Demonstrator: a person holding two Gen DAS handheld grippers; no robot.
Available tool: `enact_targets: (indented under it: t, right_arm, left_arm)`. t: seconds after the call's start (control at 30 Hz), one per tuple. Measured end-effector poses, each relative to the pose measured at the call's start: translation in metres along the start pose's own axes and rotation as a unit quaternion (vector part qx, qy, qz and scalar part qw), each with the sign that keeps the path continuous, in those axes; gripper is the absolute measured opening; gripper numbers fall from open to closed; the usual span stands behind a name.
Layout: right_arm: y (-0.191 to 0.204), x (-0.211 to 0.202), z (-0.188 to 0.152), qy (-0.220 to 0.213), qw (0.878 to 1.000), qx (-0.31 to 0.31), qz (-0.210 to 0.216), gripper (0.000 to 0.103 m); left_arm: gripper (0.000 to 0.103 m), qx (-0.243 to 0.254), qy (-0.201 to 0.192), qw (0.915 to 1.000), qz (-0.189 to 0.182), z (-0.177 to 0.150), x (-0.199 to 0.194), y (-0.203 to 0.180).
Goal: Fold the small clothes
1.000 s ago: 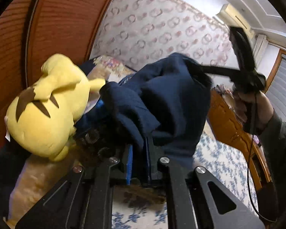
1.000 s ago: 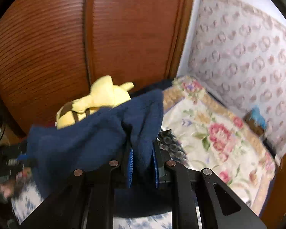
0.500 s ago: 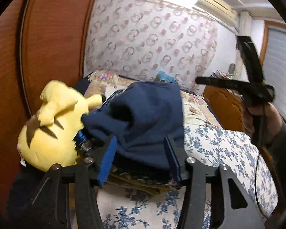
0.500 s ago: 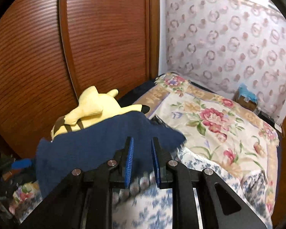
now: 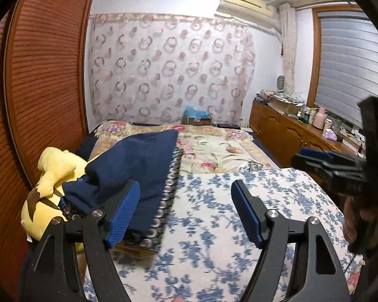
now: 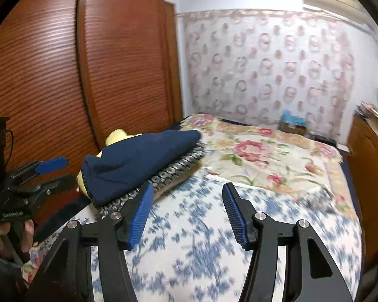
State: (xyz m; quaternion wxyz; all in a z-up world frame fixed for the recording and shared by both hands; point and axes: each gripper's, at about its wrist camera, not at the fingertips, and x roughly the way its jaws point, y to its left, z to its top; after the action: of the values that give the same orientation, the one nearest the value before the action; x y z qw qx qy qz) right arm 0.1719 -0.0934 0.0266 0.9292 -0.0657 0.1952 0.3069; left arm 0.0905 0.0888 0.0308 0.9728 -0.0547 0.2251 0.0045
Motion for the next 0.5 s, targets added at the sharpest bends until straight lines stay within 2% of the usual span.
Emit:
enact_targets:
  t: [0.3, 0.5]
  right_arm:
    - [0.002, -0.09, -0.039, -0.041, 0.995, 0.052, -0.076, 0.059]
    - [0.021, -0.111, -0.049, -0.057, 0.991, 0.061, -0.1, 0.059]
  left_arm:
    - [0.076, 0.038, -0.011, 0.9992, 0.006, 0.0, -0.025, -0.057]
    - [0.076, 0.041, -0.012, 0.999, 0.008, -0.006, -0.035, -0.083]
